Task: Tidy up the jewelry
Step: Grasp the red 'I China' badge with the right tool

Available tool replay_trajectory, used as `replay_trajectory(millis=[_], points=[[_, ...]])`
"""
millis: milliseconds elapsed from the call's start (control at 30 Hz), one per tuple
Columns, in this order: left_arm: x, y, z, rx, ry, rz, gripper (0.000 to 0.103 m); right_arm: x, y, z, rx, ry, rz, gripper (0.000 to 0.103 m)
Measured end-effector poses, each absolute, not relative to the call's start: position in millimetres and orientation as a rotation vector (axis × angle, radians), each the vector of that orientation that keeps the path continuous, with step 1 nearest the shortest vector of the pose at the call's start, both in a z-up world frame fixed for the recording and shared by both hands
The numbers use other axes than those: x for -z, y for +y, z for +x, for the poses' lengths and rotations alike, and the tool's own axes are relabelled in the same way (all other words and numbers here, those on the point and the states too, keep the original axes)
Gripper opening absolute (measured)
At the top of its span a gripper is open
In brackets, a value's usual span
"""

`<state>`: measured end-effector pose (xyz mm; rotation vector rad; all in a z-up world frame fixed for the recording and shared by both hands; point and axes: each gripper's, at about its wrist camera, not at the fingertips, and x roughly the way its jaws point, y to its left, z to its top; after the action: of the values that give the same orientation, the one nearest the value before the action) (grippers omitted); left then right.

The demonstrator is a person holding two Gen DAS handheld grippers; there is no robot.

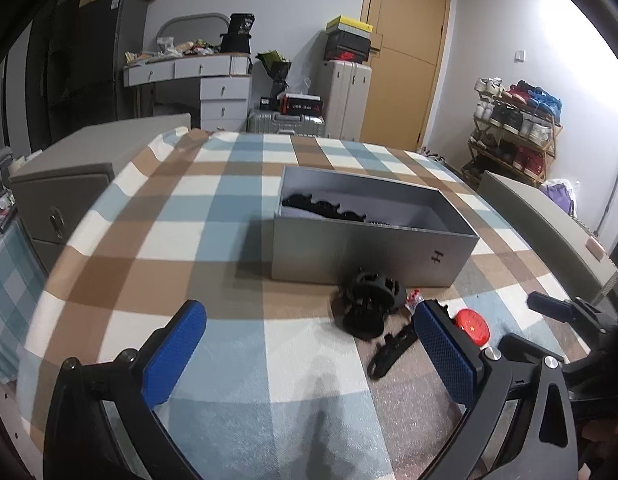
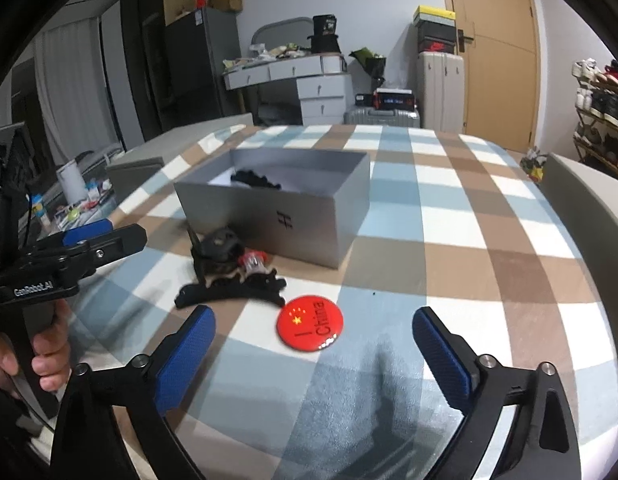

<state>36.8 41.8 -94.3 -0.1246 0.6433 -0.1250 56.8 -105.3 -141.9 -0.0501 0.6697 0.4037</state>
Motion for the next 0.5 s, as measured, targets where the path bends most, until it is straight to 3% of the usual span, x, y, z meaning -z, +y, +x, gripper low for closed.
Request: replay_trajectory(millis=[500], points=[[98.0, 38.7, 37.8, 0.174, 0.669, -0.129, 0.101, 158.5, -90.6, 75.2, -0.414, 0.778, -0.107, 0.056]])
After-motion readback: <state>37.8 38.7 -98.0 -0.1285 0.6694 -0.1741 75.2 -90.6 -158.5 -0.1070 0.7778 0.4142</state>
